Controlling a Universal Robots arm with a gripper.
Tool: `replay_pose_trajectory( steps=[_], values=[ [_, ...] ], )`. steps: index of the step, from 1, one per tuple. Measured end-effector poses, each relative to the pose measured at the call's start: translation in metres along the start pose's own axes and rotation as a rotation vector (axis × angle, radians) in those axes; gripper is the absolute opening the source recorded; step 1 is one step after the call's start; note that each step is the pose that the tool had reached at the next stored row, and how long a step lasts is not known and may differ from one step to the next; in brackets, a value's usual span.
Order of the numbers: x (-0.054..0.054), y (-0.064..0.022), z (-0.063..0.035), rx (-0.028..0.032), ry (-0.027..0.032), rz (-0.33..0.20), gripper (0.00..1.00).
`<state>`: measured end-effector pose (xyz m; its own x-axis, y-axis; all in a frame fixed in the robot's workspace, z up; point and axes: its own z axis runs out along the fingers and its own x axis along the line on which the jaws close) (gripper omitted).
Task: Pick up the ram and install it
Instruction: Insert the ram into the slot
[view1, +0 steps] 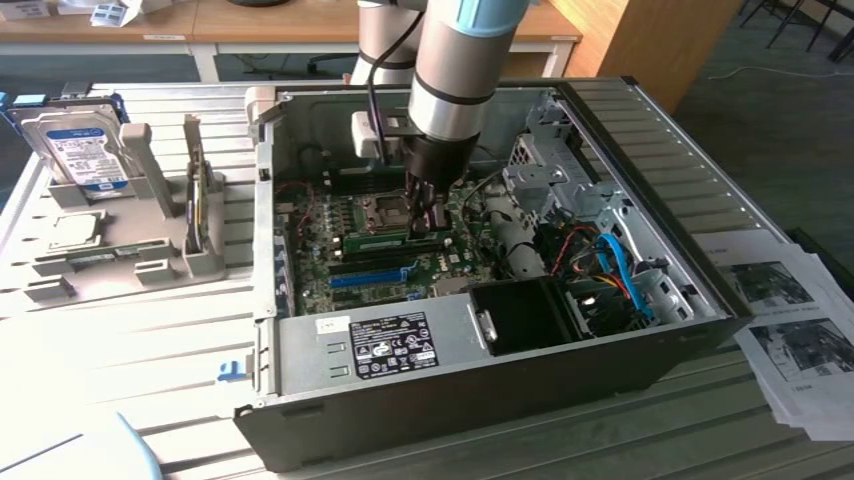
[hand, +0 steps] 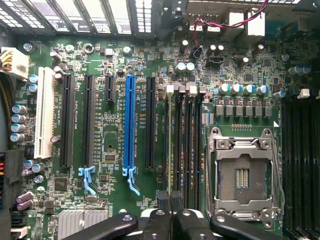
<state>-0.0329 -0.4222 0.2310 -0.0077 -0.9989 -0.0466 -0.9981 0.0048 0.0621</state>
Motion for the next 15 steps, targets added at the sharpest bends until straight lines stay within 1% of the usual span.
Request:
replay_pose_trajectory(
  steps=[15],
  values=[
    [0.0002, -0.0001, 0.0026, -0.0001, 0.0002, 0.000, 0.11]
  ],
)
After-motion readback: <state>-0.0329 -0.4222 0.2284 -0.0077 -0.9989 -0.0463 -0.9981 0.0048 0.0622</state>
